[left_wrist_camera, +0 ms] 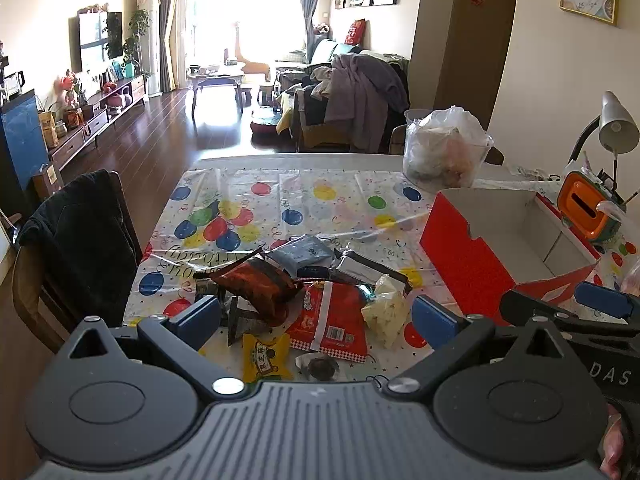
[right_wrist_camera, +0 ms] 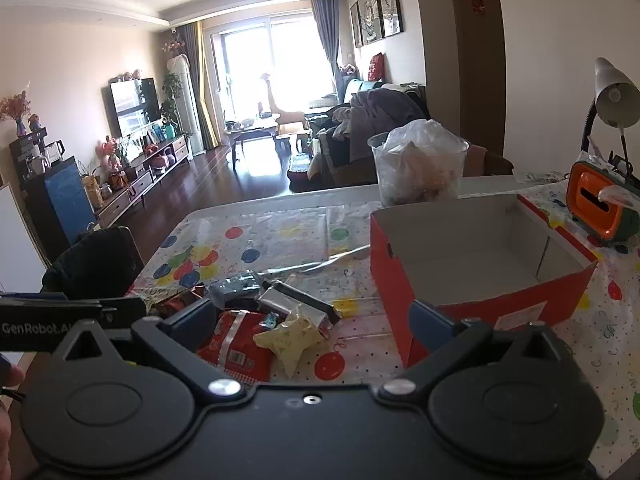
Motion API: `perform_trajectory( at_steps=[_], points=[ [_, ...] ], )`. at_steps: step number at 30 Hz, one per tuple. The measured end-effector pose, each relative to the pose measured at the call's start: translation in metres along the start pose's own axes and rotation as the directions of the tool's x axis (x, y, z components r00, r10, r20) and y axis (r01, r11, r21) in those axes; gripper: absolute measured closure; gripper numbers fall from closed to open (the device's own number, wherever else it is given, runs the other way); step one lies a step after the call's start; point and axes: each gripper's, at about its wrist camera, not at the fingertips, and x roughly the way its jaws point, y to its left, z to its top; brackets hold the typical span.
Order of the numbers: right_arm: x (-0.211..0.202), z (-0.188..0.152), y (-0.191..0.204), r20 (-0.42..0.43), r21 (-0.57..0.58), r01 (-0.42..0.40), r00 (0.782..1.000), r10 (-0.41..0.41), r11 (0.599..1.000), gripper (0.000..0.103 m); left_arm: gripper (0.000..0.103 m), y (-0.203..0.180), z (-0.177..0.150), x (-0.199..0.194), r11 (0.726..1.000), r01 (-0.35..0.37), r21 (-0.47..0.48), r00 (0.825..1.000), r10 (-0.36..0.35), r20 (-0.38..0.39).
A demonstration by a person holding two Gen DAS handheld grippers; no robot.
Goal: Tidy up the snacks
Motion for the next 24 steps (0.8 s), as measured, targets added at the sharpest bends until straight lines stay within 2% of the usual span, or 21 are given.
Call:
perform_trajectory(
  at_steps=[17,24],
  points=[
    [-0.003,-0.003,-0.005,-0.038,0.010,0.037,0.999,-0.037,0.999,0.000,0.000,-0.009,-0.012,-0.008,1.000,-0.002,0.016,1.000,0.002,-0.019],
    [-0.006,0.000,-0.004,-0.044,-0.020,0.049,0.998,-0.050,0.999,0.000,0.000,-0.012,-0.010,-0.009,1.000,-0.007,0.017,0.999,0.008,-0.031]
  ],
)
